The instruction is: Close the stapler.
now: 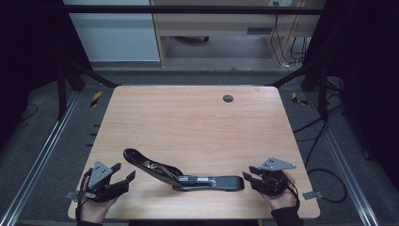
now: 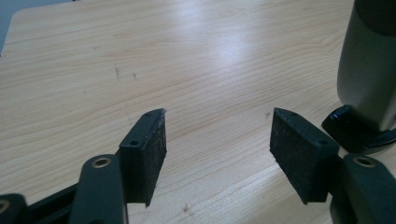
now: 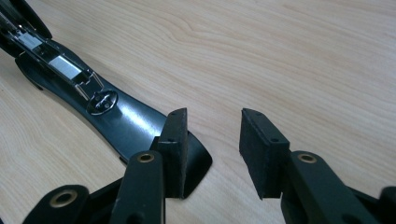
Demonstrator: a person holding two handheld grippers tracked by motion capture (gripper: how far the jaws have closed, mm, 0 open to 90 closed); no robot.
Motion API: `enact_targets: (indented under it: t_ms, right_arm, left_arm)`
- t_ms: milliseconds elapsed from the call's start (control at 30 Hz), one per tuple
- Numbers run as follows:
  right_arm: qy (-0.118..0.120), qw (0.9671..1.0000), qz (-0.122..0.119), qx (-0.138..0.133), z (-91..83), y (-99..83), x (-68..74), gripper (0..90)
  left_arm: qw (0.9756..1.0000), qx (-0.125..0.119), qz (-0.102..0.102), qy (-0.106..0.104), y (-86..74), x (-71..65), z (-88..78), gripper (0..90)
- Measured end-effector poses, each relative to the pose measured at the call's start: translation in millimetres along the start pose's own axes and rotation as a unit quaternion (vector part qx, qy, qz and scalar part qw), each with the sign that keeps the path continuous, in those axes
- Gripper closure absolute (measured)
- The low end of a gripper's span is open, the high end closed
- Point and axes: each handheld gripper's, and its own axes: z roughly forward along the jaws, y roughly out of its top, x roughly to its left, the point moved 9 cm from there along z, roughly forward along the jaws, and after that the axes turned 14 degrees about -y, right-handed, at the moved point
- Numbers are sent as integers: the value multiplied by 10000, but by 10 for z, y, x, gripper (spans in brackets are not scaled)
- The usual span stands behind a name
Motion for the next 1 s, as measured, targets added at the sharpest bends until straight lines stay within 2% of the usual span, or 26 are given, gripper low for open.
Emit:
enact_targets:
  t_ms: [233, 367, 567, 633, 767, 900, 1000]
  right_arm:
    - [-49, 9999, 122, 26, -16, -90, -26, 634]
    - [45, 10000, 10, 64, -2, -118, 40, 702]
    - [194, 9996, -177, 112, 19, -149, 127, 805]
    - [231, 9995, -145, 155, 22, -156, 140, 835]
    - [294, 9992, -152, 228, 37, -180, 160, 876]
    - [488, 9985, -100, 242, 68, -181, 217, 900]
    - [465, 9982, -212, 302, 98, -198, 239, 900]
  left_arm:
    - [9998, -176, -54, -70, 62, -43, -55, 328]
    - [9994, -325, -18, -78, 120, -90, -104, 306]
    - [9992, -371, 18, -148, 163, -149, -130, 296]
    - [9992, -360, 49, -164, 168, -165, -132, 290]
    - [9992, -334, 121, -186, 182, -205, -133, 262]
    - [9988, -395, 159, -222, 212, -241, -161, 244]
    - [9985, -418, 194, -293, 227, -284, -179, 230]
